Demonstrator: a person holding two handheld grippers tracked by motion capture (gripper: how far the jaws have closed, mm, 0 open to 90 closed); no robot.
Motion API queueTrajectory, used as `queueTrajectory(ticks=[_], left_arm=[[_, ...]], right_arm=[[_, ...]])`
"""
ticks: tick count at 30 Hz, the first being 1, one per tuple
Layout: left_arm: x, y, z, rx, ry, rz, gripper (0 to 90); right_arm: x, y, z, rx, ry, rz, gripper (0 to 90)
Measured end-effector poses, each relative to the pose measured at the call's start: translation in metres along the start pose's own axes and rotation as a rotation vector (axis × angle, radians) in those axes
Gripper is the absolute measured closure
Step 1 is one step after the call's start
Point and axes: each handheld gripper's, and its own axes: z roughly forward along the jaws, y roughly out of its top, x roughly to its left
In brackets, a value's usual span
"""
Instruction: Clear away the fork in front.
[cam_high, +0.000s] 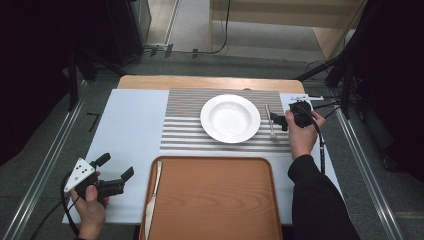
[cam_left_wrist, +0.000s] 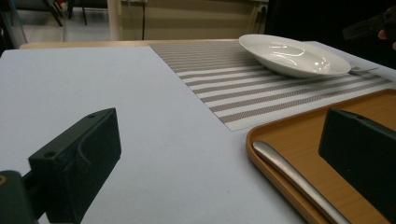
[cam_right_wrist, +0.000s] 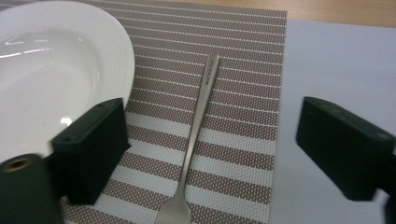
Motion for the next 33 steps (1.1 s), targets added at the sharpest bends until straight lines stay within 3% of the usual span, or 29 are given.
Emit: queueTrajectory(ticks=[3,5,9,11,15,20,25,29,33], left_arm=[[0.000,0.000,-0.001,-0.007,0.000,-0.006,0.0],[0.000,0.000,-0.001,-0.006,-0.001,-0.006,0.0],[0.000,0.000,-0.001,-0.004,-0.002,-0.002,0.0],[0.000,0.000,-0.001,-0.003,-0.002,0.000,0.0],[0.000,0.000,-0.001,-0.002,-0.003,0.000,0.0],[0.000,0.000,-0.001,-0.002,-0.003,-0.002,0.0],[-0.001,0.000,-0.001,0.001,-0.001,0.003,0.0],[-0.001,0.000,-0.001,0.002,0.001,0.005,0.0],[-0.001,0.000,-0.001,0.002,0.001,0.004,0.0]], right_arm=[[0.000,0.000,0.006,0.018,0.017,0.001,14.2],[0.001,0.000,0.009,0.031,0.010,-0.005,22.3],[0.004,0.003,0.014,0.055,0.012,-0.018,24.7],[0.006,0.004,0.017,0.083,0.000,-0.016,34.6],[0.009,0.004,0.025,0.140,-0.055,-0.013,42.2],[0.013,0.005,0.027,0.147,-0.080,-0.063,63.9],[0.014,0.006,0.027,0.155,-0.044,-0.034,72.2],[0.020,0.009,0.027,0.185,-0.064,-0.073,74.4],[0.022,0.010,0.028,0.194,-0.051,-0.067,75.6]])
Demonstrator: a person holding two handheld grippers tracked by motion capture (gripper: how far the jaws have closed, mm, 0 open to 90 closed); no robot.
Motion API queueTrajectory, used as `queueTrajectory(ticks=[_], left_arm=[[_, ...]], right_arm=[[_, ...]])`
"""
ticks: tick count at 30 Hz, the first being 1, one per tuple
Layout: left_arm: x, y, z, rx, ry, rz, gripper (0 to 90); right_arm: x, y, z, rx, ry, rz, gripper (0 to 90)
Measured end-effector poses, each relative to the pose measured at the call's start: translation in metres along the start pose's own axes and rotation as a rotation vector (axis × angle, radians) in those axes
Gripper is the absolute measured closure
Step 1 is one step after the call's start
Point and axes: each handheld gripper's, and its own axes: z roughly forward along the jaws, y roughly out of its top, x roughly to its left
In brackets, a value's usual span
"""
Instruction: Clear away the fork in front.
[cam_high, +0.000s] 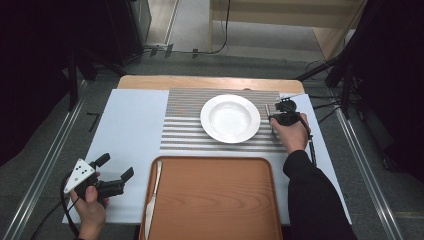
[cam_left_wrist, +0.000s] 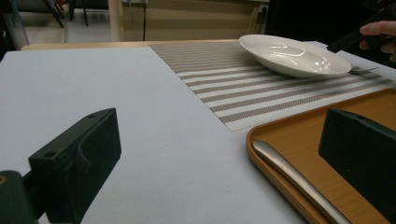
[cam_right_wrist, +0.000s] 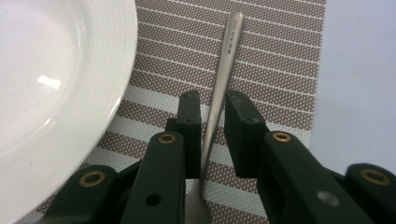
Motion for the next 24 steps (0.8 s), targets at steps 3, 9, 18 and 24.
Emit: queueTrajectory(ticks=[3,9,18,24], left_arm=[[0.000,0.000,0.000,0.001,0.000,-0.001,0.0],[-0.001,0.000,0.001,0.006,0.001,0.005,0.0],[-0.001,0.000,0.001,0.010,0.002,0.011,0.0],[-0.002,0.000,0.002,0.013,0.001,0.015,0.0]], right_arm=[[0.001,-0.001,0.003,0.025,-0.008,-0.001,75.5],[-0.001,-0.002,0.007,0.061,0.010,0.024,76.2],[0.004,-0.008,0.013,0.069,-0.031,-0.011,78.2],[0.005,-0.009,0.014,0.070,-0.039,-0.003,78.1]])
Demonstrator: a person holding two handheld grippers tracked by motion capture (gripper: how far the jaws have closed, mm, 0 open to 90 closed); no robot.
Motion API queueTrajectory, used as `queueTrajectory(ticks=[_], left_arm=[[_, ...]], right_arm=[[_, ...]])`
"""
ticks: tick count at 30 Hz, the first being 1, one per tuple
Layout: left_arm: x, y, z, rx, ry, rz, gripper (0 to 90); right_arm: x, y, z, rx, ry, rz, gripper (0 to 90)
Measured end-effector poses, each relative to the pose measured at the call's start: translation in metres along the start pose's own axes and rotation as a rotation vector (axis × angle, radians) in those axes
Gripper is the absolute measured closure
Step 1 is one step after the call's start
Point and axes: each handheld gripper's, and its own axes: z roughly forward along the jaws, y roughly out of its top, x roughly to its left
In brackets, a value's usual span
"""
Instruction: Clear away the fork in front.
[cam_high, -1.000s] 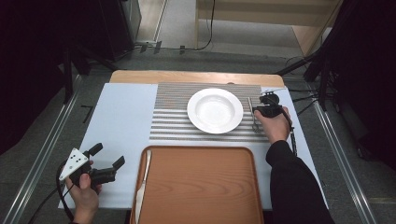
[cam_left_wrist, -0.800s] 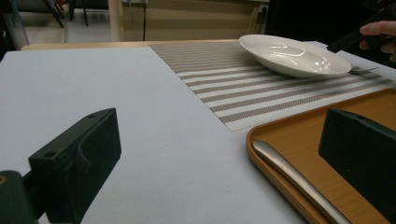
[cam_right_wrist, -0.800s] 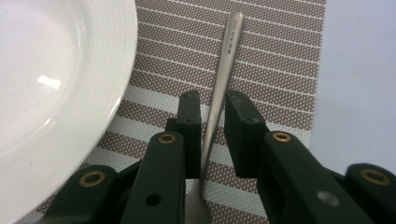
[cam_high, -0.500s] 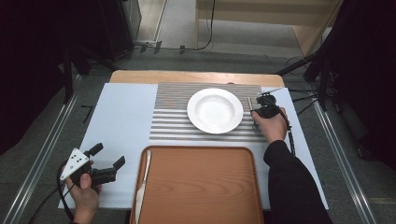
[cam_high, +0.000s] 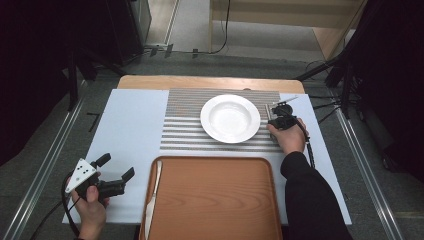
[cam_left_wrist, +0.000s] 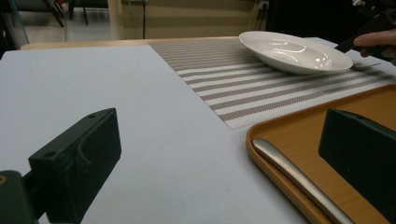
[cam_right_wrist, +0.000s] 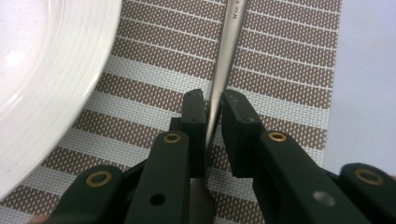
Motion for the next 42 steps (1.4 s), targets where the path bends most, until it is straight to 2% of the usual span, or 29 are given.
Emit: queueTrajectory(ticks=[4,8,11,18,33,39,42], left_arm=[[0.000,0.000,0.000,0.002,0.002,0.000,0.0],[0.000,0.000,0.001,0.002,0.002,-0.003,0.0],[0.001,0.000,0.001,0.002,0.001,-0.004,0.0],[0.000,0.000,0.001,0.008,0.001,0.002,0.0],[-0.001,0.000,0.002,0.006,0.000,0.004,0.0],[-0.001,0.000,0.002,0.012,0.002,0.010,0.0],[-0.001,0.000,0.002,0.013,0.002,0.011,0.0]], right_arm=[[0.004,0.001,0.000,0.003,-0.026,0.000,80.9],[0.009,0.002,0.000,0.009,-0.052,-0.051,83.6],[0.007,0.002,0.000,0.011,-0.034,-0.037,83.8],[0.008,0.000,0.000,-0.008,-0.042,-0.049,84.1],[-0.014,-0.018,-0.006,-0.107,0.049,0.056,84.2],[-0.016,-0.022,-0.013,-0.160,0.074,0.044,84.3],[-0.017,-0.024,-0.017,-0.179,0.081,0.053,84.3]])
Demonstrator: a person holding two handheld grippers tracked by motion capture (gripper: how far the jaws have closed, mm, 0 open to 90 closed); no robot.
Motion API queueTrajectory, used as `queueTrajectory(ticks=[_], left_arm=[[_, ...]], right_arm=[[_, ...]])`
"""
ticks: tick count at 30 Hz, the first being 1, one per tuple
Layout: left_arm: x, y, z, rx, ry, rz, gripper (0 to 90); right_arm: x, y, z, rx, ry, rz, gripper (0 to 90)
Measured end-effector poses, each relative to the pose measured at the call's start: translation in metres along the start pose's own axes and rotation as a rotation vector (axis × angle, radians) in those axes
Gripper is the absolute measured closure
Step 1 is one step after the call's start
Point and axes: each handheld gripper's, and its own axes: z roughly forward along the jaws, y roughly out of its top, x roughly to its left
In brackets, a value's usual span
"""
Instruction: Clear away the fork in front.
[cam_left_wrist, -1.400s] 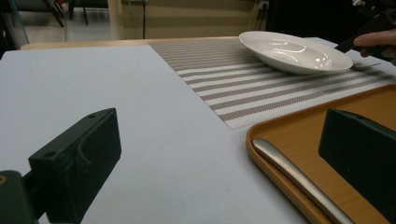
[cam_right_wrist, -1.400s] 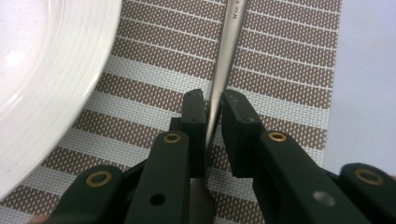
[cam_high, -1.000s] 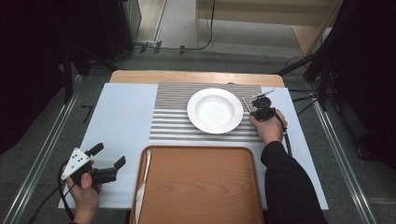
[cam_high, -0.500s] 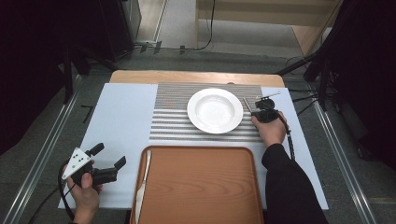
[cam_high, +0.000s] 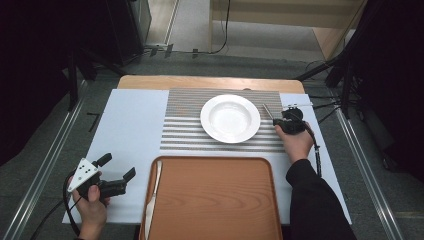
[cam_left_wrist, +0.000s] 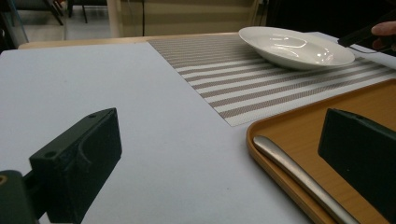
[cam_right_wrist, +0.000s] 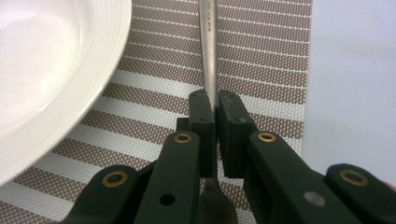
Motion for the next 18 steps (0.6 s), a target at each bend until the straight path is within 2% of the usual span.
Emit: queueTrajectory(ticks=[5,18], left_arm=[[0.000,0.000,0.000,-0.001,0.001,0.004,0.0],[-0.006,0.002,0.001,0.014,0.008,0.045,0.0]], right_arm=[[0.000,-0.001,-0.007,-0.038,0.012,0.006,84.2],[0.010,-0.009,-0.027,-0.138,0.058,-0.030,84.2]])
